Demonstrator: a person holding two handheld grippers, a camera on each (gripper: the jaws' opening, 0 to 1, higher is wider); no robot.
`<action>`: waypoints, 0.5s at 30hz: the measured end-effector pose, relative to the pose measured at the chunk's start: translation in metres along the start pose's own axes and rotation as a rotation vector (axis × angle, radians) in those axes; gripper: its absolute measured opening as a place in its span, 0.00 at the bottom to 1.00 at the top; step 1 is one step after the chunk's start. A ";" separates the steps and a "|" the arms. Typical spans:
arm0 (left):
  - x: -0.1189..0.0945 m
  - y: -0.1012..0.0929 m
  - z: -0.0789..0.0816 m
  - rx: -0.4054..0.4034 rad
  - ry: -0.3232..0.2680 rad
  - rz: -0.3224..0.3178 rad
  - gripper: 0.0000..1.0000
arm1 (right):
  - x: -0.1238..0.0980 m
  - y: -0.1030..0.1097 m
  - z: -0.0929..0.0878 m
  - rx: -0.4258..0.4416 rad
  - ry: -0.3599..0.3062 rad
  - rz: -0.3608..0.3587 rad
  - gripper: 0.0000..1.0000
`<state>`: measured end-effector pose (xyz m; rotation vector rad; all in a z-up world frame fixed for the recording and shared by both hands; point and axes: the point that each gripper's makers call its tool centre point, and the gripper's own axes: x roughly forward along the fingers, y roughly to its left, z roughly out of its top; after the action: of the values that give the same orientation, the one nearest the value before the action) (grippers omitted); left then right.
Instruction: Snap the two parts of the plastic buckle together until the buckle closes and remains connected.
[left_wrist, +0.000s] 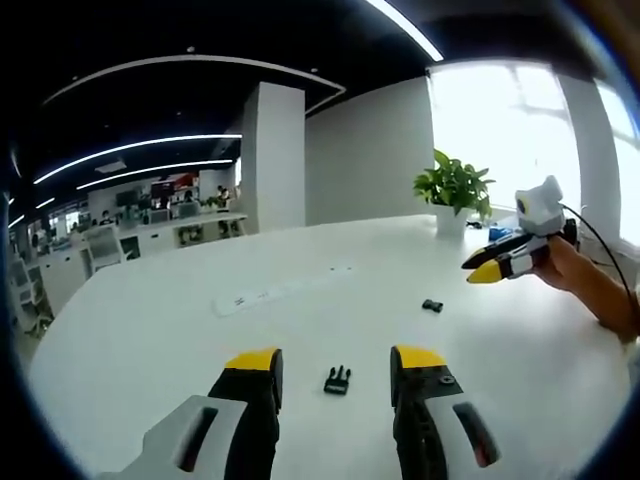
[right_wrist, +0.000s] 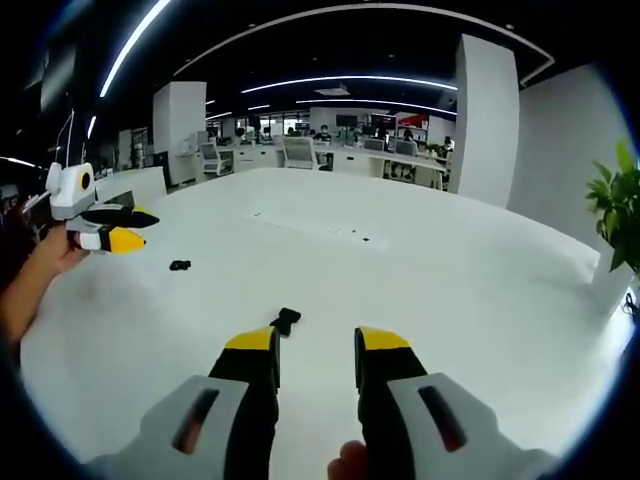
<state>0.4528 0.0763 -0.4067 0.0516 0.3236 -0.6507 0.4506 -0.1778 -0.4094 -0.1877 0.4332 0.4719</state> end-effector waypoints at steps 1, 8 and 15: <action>0.000 0.000 -0.001 0.003 0.004 -0.001 0.44 | 0.000 0.000 0.000 -0.001 -0.001 0.000 0.30; 0.003 0.000 -0.004 0.005 0.010 -0.007 0.43 | 0.001 0.001 -0.001 -0.001 0.001 0.007 0.30; 0.011 0.000 -0.017 0.010 0.047 -0.013 0.41 | 0.005 0.007 -0.004 -0.011 0.009 0.021 0.30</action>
<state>0.4561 0.0722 -0.4262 0.0740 0.3663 -0.6650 0.4500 -0.1708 -0.4155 -0.1958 0.4420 0.4938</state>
